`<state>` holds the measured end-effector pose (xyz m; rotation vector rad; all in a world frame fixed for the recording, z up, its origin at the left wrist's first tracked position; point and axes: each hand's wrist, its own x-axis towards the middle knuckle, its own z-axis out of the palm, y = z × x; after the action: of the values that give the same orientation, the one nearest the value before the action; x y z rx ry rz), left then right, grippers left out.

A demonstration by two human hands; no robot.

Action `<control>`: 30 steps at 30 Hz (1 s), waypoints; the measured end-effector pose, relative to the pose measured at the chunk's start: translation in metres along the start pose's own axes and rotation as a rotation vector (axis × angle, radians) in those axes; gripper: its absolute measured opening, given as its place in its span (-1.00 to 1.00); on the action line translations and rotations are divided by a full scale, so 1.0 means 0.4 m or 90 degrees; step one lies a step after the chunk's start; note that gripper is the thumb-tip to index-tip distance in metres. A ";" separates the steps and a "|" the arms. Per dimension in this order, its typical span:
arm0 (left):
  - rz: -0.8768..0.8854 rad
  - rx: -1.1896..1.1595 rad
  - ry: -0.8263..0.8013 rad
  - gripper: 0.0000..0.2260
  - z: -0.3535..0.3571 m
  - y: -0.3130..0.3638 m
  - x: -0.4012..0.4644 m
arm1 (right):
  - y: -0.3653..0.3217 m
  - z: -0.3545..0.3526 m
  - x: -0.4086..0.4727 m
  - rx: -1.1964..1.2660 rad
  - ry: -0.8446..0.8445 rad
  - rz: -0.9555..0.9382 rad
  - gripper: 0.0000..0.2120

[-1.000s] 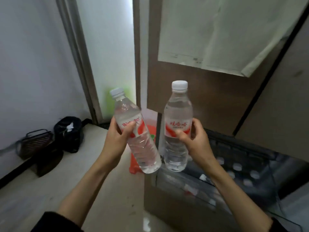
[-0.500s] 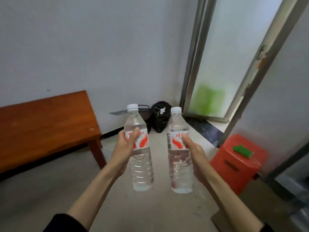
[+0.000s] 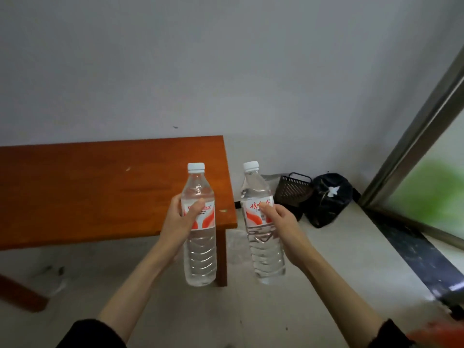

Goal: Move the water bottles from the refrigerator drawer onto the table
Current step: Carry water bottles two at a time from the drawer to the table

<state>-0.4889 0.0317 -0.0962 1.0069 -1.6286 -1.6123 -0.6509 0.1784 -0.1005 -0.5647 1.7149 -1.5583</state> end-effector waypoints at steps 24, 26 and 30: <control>-0.041 0.124 0.001 -0.44 -0.292 -0.069 1.049 | -0.101 0.445 1.045 -0.186 0.032 -0.008 -0.52; -0.046 0.142 -0.004 -0.42 -0.314 -0.077 1.150 | -0.113 0.485 1.132 -0.215 0.029 -0.010 -0.52; -0.050 0.166 -0.050 -0.34 -0.354 -0.098 1.323 | -0.123 0.553 1.284 -0.250 -0.024 -0.012 -0.47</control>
<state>-0.6350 -0.4928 -0.1695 1.1627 -1.9111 -1.5333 -0.8138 -0.3547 -0.1666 -0.8007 2.0029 -1.2173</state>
